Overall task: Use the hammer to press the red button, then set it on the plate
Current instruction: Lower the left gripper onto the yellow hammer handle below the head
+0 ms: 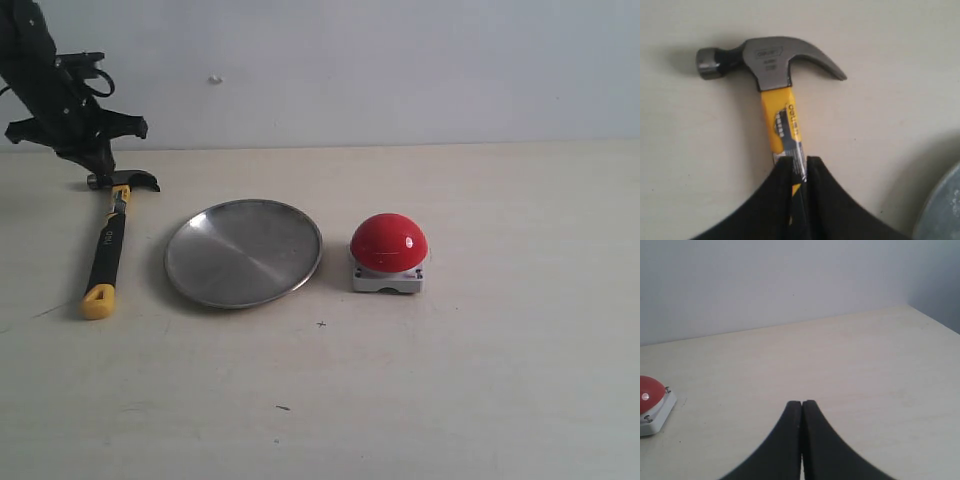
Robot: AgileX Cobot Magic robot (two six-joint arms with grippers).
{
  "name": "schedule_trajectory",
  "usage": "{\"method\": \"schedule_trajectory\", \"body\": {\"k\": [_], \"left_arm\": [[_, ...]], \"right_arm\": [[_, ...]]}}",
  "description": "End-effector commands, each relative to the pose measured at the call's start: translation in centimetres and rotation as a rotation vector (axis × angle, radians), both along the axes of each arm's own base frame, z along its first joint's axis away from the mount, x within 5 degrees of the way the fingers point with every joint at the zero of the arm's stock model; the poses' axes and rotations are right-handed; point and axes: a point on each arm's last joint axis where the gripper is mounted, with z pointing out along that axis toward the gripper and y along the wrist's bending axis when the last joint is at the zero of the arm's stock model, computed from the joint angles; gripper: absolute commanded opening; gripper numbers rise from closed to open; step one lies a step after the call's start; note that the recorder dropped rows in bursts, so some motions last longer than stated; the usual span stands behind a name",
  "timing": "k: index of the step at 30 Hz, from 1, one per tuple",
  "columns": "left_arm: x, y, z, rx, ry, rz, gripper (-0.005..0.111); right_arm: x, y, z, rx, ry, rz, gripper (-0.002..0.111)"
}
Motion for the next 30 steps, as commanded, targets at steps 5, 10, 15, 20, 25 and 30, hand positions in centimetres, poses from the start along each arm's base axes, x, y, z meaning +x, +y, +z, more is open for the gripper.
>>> {"method": "schedule_trajectory", "body": {"k": [5,10,15,20,25,30], "left_arm": [[1.1,-0.5,1.9,0.009,-0.027,-0.018,0.047],[1.3,-0.5,0.9,0.009,-0.011,-0.014,0.048],[1.6,-0.5,-1.4,0.000,0.035,0.029,0.048],[1.7,-0.5,-2.8,0.002,0.062,0.035,0.048],[1.7,-0.4,-2.9,0.013,0.061,0.035,0.048],[1.7,-0.4,-2.9,0.016,0.062,0.035,0.048]], "right_arm": [[0.0,0.0,0.0,-0.004,-0.010,-0.007,0.000],[0.0,0.0,0.0,-0.004,-0.010,-0.007,0.000],[0.0,0.0,0.0,-0.004,-0.010,-0.007,0.000],[0.0,0.0,0.0,-0.004,-0.010,-0.007,0.000],[0.0,0.0,0.0,-0.004,-0.010,-0.007,0.000],[0.0,0.0,0.0,-0.004,-0.010,-0.007,0.000]]}}
